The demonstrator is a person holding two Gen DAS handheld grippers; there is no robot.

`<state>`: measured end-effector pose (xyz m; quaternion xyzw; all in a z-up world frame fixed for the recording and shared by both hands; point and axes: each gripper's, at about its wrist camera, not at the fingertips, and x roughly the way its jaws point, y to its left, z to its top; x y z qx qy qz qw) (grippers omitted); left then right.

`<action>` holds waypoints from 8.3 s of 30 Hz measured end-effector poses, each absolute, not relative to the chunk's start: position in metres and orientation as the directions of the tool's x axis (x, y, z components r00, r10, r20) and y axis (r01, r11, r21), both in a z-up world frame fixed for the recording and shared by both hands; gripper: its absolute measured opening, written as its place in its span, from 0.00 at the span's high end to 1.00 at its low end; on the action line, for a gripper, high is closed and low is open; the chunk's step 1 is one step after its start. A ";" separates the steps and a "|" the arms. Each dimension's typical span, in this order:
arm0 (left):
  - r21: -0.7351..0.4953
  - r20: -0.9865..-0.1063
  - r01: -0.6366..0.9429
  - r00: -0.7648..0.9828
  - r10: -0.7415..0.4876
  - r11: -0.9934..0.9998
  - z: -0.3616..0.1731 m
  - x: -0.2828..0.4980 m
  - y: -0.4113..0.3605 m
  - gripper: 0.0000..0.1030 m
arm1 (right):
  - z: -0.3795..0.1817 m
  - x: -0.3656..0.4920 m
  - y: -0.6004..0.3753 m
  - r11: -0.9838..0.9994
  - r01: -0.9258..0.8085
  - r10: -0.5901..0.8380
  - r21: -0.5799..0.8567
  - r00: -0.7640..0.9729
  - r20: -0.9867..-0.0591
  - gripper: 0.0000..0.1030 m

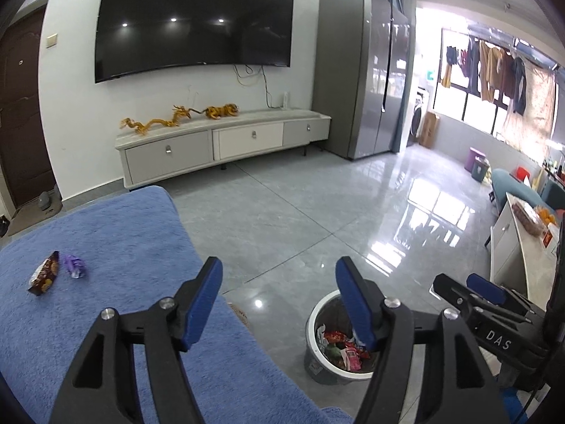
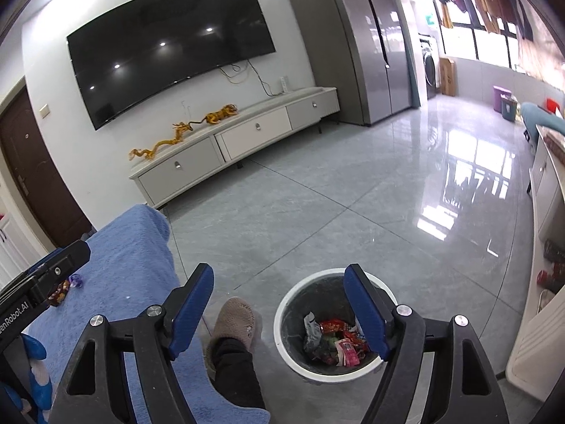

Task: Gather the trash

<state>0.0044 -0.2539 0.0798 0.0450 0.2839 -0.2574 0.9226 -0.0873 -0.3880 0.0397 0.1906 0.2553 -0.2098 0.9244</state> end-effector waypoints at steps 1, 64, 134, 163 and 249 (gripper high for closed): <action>-0.068 -0.543 0.498 0.709 -0.450 0.865 0.082 0.003 -0.250 0.37 | 0.042 -0.088 -0.384 0.843 0.482 -0.291 0.241 0.784 -0.549 0.27; -0.198 -0.499 0.011 0.860 -0.110 0.980 0.050 0.068 0.063 0.36 | 0.074 0.042 -0.162 0.996 0.061 -0.083 -0.058 0.832 -0.549 0.20; -0.134 -0.672 0.675 0.476 -0.567 0.726 0.041 0.062 -0.266 0.64 | 0.021 -0.060 -0.420 0.854 0.407 -0.184 0.323 0.818 -0.545 0.66; -0.132 -0.758 0.653 0.419 -0.500 0.746 -0.033 0.074 -0.405 0.44 | -0.068 -0.067 -0.496 0.717 0.609 -0.250 0.339 0.679 -0.691 0.30; 0.023 -0.404 0.042 0.914 -0.030 0.999 0.045 0.007 -0.068 0.08 | 0.040 -0.047 -0.277 0.808 0.585 -0.561 -0.066 0.731 -0.390 0.00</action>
